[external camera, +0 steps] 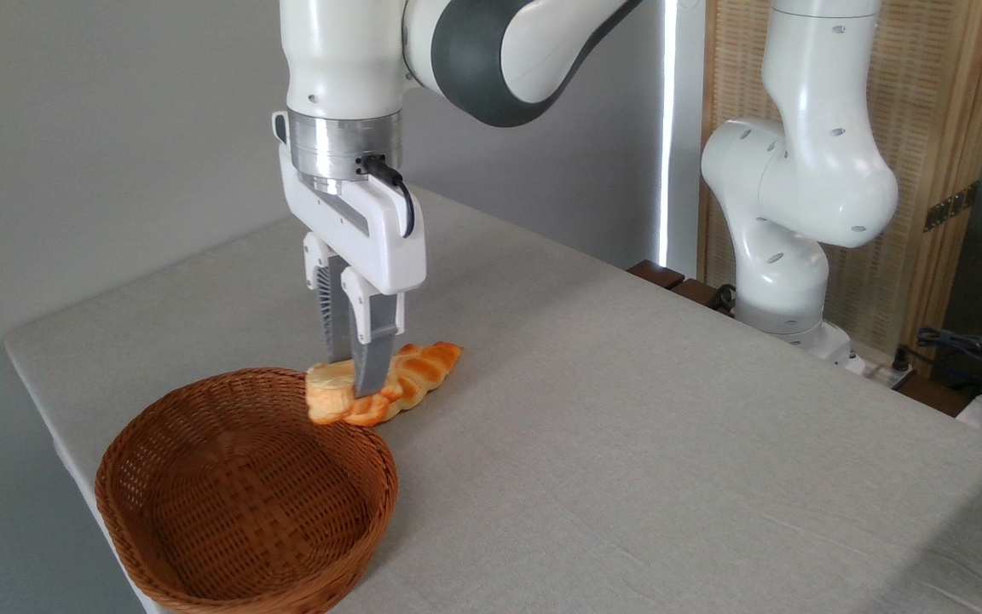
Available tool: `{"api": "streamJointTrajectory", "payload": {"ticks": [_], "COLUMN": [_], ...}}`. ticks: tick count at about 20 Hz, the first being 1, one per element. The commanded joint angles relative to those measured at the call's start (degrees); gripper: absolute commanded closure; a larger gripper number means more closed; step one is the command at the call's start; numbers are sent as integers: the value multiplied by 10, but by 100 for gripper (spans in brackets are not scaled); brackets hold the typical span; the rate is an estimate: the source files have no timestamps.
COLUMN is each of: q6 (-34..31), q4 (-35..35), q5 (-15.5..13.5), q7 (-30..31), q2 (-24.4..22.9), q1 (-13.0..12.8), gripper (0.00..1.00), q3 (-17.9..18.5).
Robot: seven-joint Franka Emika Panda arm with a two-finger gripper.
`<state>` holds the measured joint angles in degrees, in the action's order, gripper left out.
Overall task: Put bread into the basket
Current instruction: 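Lift the round bun and carry it over the wicker basket, then lower the bun into the basket and open the gripper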
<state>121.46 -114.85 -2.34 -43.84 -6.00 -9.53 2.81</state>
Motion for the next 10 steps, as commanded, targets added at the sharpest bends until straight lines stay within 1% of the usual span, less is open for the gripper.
{"api": "streamJointTrajectory", "payload": {"ticks": [1, 2, 3, 4, 6, 8, 10], "q6": [62, 79, 103, 117, 143, 161, 163], "q4": [6, 6, 6, 5, 5, 5, 5], "q5": [-22, -23, -22, -22, -14, -14, -14], "q7": [-5, -5, -5, -4, -6, -6, -5], "q2": [19, 25, 35, 42, 57, 71, 78], "q1": [7, 7, 6, 6, 4, 0, 0], "gripper": [49, 48, 34, 13, 0, 0, 0], "q3": [9, 8, 8, 5, 4, 1, -1]}}
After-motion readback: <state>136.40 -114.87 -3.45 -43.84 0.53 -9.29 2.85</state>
